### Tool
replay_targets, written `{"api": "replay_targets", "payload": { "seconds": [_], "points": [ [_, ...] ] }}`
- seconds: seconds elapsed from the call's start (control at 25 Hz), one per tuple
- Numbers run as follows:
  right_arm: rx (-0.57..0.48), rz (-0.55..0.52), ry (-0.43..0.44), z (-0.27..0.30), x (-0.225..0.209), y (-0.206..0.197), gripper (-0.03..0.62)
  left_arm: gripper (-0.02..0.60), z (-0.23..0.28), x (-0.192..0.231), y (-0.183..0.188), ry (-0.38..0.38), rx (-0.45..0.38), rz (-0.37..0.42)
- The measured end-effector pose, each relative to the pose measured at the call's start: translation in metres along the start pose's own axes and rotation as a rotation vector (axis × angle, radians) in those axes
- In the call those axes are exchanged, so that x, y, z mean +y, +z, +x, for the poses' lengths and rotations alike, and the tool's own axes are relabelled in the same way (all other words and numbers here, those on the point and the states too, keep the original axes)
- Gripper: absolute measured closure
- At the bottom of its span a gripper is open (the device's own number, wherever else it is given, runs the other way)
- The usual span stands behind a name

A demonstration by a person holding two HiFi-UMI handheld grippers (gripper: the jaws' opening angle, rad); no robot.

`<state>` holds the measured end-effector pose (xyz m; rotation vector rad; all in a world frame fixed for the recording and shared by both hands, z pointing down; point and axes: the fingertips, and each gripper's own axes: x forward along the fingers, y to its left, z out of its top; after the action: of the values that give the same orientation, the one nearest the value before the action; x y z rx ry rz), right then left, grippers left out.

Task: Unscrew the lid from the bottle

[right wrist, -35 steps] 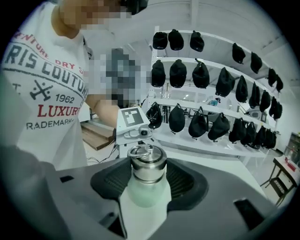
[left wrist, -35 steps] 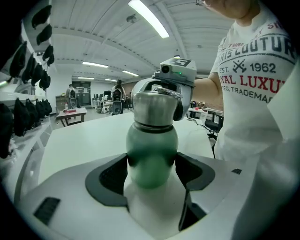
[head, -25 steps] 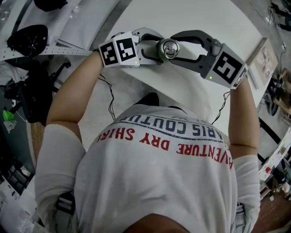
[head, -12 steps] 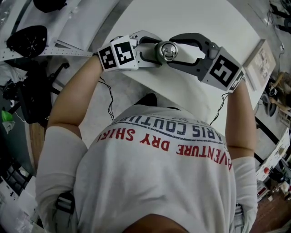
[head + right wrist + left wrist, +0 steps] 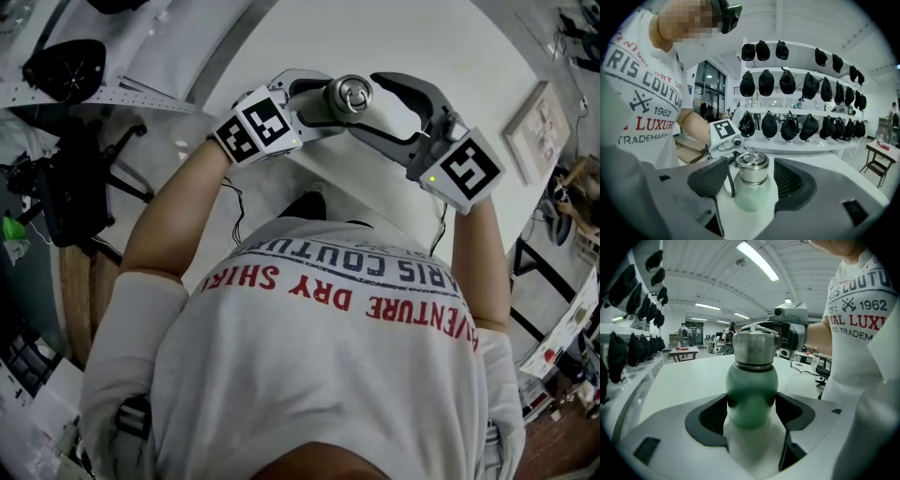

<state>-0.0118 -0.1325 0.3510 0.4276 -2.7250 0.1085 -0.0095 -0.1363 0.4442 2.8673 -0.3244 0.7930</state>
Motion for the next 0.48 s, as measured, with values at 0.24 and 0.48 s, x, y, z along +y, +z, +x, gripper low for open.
{"api": "replay_targets", "payload": {
  "seconds": [0.24, 0.48],
  "points": [
    [-0.047, 0.065, -0.177, 0.004, 0.0031, -0.0057, 0.301, 0.244, -0.0025, 0.0008, -0.0015, 0.174, -0.032, -0.112],
    [-0.076, 0.145, -0.303, 0.0023, -0.002, -0.0098, 0.301, 0.244, 0.0011, -0.001, 0.0004, 0.335, -0.048, -0.217]
  ]
}}
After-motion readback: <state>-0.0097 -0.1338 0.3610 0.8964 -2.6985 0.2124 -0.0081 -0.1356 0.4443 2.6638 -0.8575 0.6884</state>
